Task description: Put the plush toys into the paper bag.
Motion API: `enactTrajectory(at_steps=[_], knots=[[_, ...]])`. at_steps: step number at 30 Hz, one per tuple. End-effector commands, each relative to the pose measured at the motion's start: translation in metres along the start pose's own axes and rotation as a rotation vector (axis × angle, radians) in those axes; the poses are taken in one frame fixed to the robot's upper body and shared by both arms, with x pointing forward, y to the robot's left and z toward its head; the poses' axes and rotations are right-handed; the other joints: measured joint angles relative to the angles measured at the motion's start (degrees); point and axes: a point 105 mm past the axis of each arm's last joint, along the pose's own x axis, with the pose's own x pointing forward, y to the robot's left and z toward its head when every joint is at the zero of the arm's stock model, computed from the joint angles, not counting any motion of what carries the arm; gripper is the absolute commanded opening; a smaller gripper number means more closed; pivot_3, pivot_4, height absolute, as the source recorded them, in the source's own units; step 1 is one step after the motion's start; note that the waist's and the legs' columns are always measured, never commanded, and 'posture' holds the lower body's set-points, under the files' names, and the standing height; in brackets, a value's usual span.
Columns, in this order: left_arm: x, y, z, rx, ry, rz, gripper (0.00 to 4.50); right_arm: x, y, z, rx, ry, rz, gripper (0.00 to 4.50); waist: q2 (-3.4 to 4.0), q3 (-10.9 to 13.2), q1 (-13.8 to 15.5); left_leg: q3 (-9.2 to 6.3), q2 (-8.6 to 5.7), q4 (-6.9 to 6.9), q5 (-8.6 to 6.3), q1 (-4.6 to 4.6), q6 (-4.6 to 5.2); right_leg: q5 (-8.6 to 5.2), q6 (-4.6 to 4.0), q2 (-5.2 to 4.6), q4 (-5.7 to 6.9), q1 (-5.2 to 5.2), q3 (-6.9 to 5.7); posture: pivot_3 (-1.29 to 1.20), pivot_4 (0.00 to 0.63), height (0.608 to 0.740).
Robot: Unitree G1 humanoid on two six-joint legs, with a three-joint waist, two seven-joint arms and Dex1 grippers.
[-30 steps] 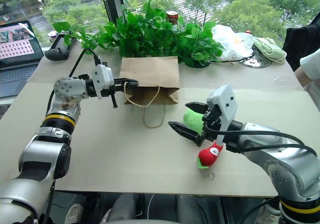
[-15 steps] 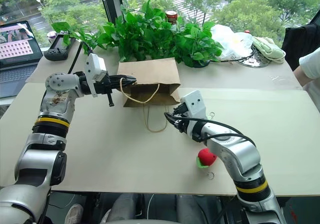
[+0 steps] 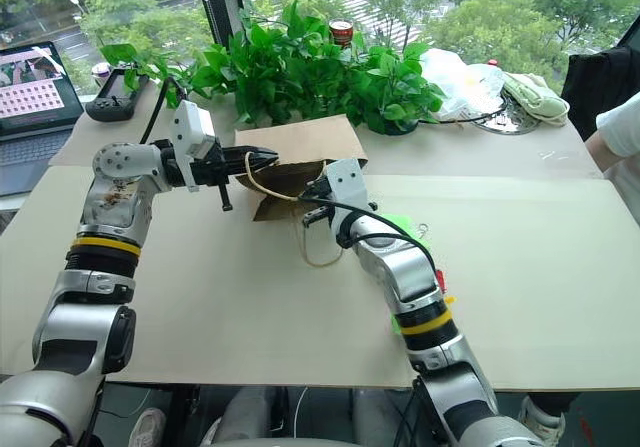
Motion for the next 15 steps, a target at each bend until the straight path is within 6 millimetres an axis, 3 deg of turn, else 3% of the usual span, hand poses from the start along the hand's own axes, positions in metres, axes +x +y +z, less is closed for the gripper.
enactTrajectory(at_steps=[1,9,15], knots=[[-0.001,0.004,0.018,0.031,-0.045,0.019,0.00,0.008,0.000,0.000,-0.048,-0.004,-0.028,0.16,0.00,0.00,0.02,0.00,0.00,0.00,0.00,-0.02,0.00,0.00,0.00,0.00,0.05,-0.01,0.00,0.00,0.150,0.713],[-0.004,0.008,0.023,0.007,-0.060,0.055,0.00,0.007,0.001,-0.041,-0.058,0.162,-0.021,0.16,0.01,0.00,-0.11,-0.02,0.00,0.01,0.00,0.00,0.00,0.00,0.00,-0.02,0.38,-0.01,-0.04,0.00,0.150,0.713],[-0.004,0.010,0.026,-0.015,-0.072,0.076,0.00,0.006,0.003,-0.050,-0.064,0.208,-0.013,0.16,0.04,-0.03,-0.14,-0.08,0.00,0.01,0.00,0.03,0.00,0.00,0.00,-0.01,0.41,0.03,-0.08,0.00,0.150,0.713]])
